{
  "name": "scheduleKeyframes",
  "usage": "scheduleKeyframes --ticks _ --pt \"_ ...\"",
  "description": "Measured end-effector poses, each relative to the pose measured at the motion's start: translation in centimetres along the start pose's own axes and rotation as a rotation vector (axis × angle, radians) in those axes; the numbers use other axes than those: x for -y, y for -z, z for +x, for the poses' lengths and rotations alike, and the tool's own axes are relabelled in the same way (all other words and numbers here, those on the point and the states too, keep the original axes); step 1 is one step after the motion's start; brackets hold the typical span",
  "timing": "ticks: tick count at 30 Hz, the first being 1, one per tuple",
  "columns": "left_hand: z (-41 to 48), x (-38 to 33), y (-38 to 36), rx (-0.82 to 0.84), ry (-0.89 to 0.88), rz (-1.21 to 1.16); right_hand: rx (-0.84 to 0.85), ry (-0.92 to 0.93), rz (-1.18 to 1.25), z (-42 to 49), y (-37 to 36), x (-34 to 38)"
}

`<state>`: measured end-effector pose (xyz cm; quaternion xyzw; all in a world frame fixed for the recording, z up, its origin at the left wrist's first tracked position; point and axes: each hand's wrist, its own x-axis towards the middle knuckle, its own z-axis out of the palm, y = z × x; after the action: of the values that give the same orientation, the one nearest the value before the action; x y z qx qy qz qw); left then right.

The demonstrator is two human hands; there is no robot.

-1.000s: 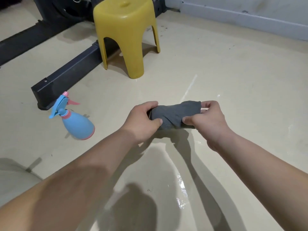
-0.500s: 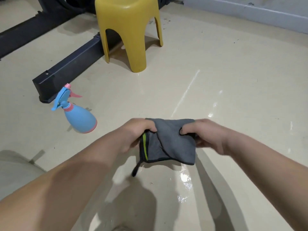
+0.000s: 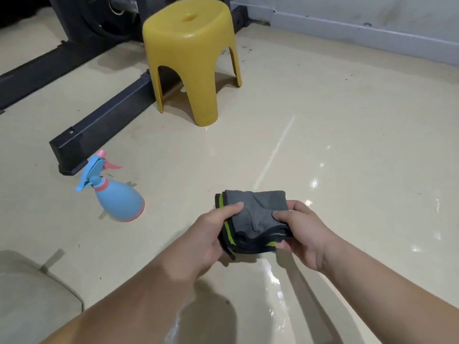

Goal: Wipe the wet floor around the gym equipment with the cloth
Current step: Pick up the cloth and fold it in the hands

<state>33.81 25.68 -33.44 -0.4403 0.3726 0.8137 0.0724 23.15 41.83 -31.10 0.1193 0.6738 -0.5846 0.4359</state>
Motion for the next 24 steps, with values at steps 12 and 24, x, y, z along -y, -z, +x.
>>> scheduleKeyframes --ticks 12,24 --pt "-0.5 -17.4 -5.3 -0.097 -0.452 0.51 -0.174 0.168 -0.225 1.6 -5.2 16.7" --pt "3.3 -42.8 -11.2 -0.108 -0.731 0.012 -0.208 0.58 -0.056 2.3 -13.1 33.2"
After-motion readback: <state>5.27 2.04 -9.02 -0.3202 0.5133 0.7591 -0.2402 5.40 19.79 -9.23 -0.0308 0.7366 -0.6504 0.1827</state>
